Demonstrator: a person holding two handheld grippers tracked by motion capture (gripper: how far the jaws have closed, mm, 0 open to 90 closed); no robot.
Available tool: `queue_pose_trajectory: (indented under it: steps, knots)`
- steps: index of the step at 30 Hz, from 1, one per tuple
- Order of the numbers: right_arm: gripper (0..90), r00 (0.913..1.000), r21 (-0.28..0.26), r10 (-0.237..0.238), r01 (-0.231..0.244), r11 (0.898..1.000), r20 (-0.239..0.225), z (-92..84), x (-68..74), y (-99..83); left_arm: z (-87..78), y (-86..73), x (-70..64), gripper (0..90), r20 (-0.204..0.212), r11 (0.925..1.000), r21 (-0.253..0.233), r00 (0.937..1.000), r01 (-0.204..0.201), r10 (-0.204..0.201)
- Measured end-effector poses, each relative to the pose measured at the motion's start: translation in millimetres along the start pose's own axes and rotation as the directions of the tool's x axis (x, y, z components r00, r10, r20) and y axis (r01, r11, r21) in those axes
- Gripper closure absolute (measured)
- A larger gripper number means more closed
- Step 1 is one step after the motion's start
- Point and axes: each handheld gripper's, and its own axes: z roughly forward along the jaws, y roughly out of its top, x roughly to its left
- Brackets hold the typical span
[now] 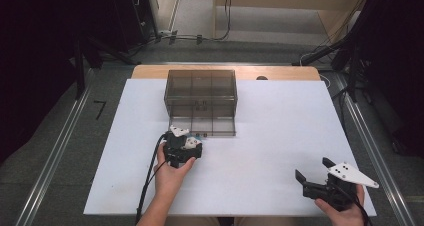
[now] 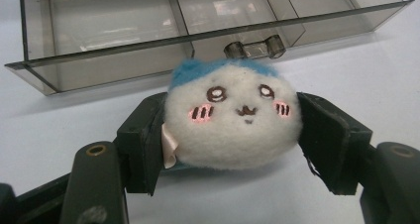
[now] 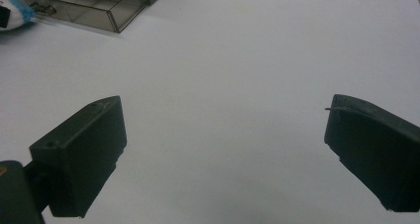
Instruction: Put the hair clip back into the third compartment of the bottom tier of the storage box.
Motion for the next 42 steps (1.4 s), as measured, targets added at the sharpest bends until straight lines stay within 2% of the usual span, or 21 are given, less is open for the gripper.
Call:
queue_pose_trajectory:
  steps: [42]
  knots:
    - [1.5, 1.0000, -0.002, -0.002, 0.002, 1.000, 0.000, -0.1, -0.1, -0.1, -27.4, 1.5, 3.5, 31.6, 0.028, 0.9976, -0.069, 0.9995, 0.014, -0.012]
